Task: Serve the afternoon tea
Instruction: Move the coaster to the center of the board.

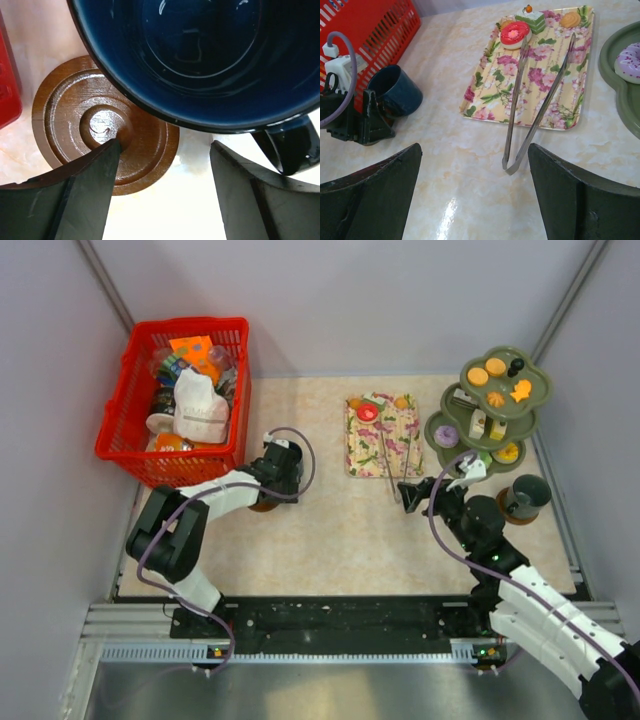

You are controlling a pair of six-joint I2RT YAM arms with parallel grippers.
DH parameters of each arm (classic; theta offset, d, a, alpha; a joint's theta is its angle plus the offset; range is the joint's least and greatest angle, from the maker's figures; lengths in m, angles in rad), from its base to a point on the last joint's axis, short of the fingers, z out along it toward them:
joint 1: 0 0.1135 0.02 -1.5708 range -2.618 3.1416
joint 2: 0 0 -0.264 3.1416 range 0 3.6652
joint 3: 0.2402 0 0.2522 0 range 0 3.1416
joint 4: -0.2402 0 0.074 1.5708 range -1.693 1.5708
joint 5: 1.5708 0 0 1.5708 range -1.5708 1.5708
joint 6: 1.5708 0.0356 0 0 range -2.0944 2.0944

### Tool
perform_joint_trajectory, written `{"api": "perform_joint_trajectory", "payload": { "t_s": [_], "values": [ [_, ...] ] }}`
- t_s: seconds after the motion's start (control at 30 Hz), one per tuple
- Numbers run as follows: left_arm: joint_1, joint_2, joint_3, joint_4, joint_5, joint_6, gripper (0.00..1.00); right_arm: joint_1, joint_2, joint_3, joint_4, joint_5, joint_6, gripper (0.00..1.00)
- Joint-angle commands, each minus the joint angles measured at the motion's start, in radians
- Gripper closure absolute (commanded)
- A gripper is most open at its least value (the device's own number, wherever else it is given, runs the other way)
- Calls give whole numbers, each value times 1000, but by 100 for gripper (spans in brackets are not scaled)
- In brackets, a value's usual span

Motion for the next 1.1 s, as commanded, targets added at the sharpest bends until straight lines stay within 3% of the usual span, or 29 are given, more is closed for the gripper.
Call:
{"api": "perform_joint_trajectory", "payload": {
  "t_s": [0.0,0.37,0.53,0.77,0.9,1.07],
  "values": [
    [17,31,7,14,47,-16,24,9,-27,4,33,5,-14,13],
    [-20,-24,-77,-3,245,-90,40,9,-49,7,25,12,-11,13],
    [-187,-54,-88,5,235,-165,43,9,-75,10,18,21,-7,13],
    [-414,20,73,25,263,-240,43,11,-138,33,-45,46,-7,14],
    [-443,11,124,31,298,-246,38,9,-173,59,-94,52,-16,14],
    [-439,-92,156,-23,197,-220,29,9,-172,95,-137,29,-19,14]
  ]
}}
